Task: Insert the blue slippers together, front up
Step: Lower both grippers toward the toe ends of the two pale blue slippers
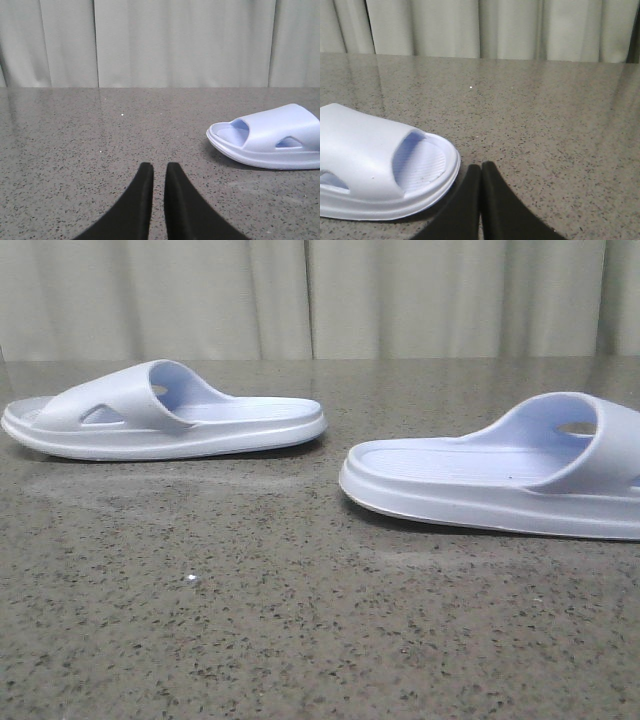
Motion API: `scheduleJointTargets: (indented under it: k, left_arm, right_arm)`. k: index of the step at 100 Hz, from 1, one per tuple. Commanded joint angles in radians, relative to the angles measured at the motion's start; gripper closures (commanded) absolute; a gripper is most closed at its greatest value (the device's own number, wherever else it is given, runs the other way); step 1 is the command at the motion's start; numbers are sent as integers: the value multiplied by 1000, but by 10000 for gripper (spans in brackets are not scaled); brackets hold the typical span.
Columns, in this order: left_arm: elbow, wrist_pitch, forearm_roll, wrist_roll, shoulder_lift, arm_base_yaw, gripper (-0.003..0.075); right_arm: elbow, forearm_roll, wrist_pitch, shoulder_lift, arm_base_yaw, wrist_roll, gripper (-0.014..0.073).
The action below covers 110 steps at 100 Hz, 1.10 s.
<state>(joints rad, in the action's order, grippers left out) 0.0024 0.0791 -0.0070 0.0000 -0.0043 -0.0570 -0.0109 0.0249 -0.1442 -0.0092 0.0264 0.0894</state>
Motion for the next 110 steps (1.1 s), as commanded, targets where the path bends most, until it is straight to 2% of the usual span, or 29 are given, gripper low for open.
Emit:
scheduleJointTargets:
  k: [1,96,110]
  left_arm:
    - [9,-72,-4,0,-30,2,705]
    - [9,-72,-4,0,-30,2,705]
    - [9,-79,-4,0,-30,2,705]
  right_arm:
    - [-21,-10,77,-20,1,2,683]
    - [-21,-10,103,-20,1,2,683]
    - [-21,81,144,-20,1,2,683]
